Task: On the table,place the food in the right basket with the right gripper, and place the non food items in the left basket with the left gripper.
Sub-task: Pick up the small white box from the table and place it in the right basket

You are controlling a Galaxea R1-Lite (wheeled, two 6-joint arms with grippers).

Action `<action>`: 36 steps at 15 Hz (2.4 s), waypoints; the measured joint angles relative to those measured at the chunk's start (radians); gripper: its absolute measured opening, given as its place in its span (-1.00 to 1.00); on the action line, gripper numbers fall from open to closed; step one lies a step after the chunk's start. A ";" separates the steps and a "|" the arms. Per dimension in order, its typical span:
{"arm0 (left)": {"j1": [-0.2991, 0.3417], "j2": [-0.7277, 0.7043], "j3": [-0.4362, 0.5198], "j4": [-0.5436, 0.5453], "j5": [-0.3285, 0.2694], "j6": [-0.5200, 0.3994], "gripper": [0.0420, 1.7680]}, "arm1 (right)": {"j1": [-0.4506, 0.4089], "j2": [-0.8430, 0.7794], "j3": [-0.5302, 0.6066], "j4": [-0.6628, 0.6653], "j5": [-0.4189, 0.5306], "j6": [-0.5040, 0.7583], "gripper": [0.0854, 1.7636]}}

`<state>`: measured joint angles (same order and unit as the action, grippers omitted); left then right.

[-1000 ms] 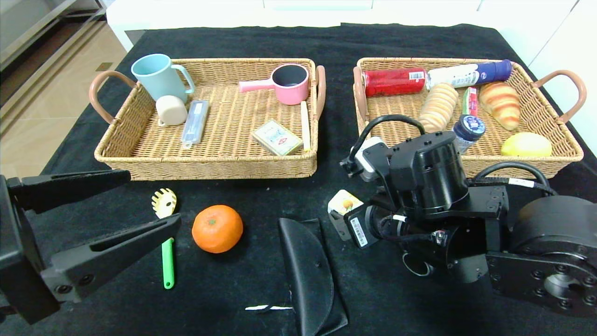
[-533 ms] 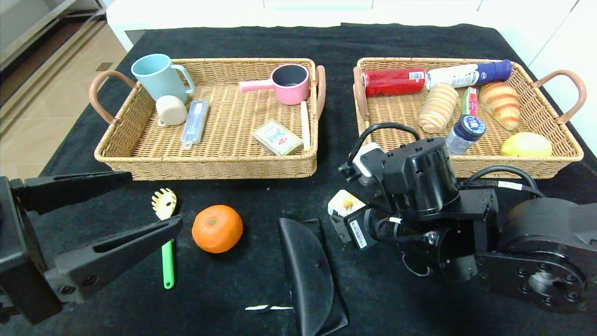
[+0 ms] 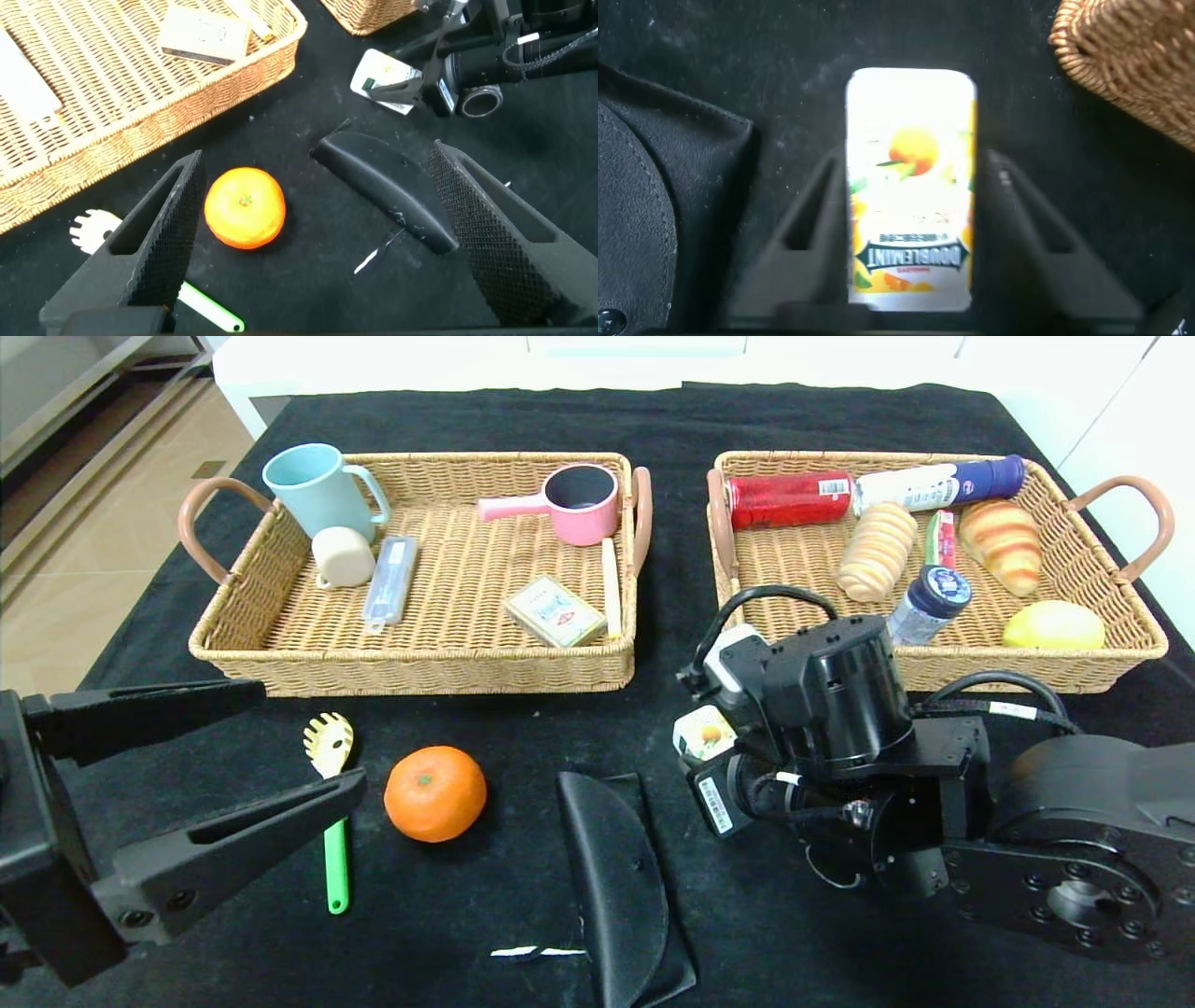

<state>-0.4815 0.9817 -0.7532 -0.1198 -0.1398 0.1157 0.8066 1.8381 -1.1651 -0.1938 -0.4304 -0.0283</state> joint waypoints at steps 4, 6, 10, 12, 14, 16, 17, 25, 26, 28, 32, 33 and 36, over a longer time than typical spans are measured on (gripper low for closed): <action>0.000 0.000 0.001 0.000 0.001 0.003 0.94 | 0.000 0.002 0.001 -0.001 0.000 0.000 -0.14; 0.000 0.001 0.002 0.000 0.001 0.004 0.94 | 0.000 0.003 0.001 -0.002 -0.001 0.000 -0.14; -0.001 0.002 0.002 0.000 0.001 0.004 0.94 | 0.000 0.003 0.002 -0.003 -0.001 0.000 -0.14; 0.000 0.002 0.002 0.000 0.001 0.005 0.94 | 0.002 0.003 0.002 -0.003 -0.001 0.000 -0.14; -0.001 0.002 0.002 0.000 0.000 0.006 0.94 | 0.003 0.003 0.002 -0.003 -0.001 0.000 -0.14; 0.000 0.003 0.003 0.001 0.000 0.006 0.94 | 0.009 -0.005 0.001 0.001 -0.001 -0.003 -0.14; 0.000 0.004 0.003 0.001 -0.001 0.006 0.94 | 0.013 -0.013 0.000 0.002 -0.001 -0.003 -0.14; 0.000 0.009 0.005 0.001 -0.001 0.006 0.94 | 0.028 -0.135 -0.016 0.011 -0.006 -0.001 -0.14; 0.000 0.009 0.005 0.001 0.000 0.006 0.94 | 0.026 -0.149 -0.018 0.006 -0.008 -0.001 -0.14; 0.000 0.009 0.005 0.000 0.000 0.006 0.94 | 0.014 -0.169 -0.025 -0.004 -0.009 0.002 -0.14; 0.000 0.009 0.005 -0.002 -0.001 0.006 0.94 | -0.035 -0.175 -0.045 -0.118 -0.009 0.006 -0.14; 0.000 0.009 0.005 -0.002 0.000 0.006 0.94 | -0.051 -0.173 -0.058 -0.130 -0.009 0.008 -0.14; 0.000 0.008 0.005 -0.003 0.000 0.009 0.94 | -0.094 -0.162 -0.081 -0.183 -0.009 0.009 -0.14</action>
<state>-0.4815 0.9900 -0.7485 -0.1230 -0.1400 0.1251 0.7130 1.6760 -1.2460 -0.3770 -0.4396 -0.0191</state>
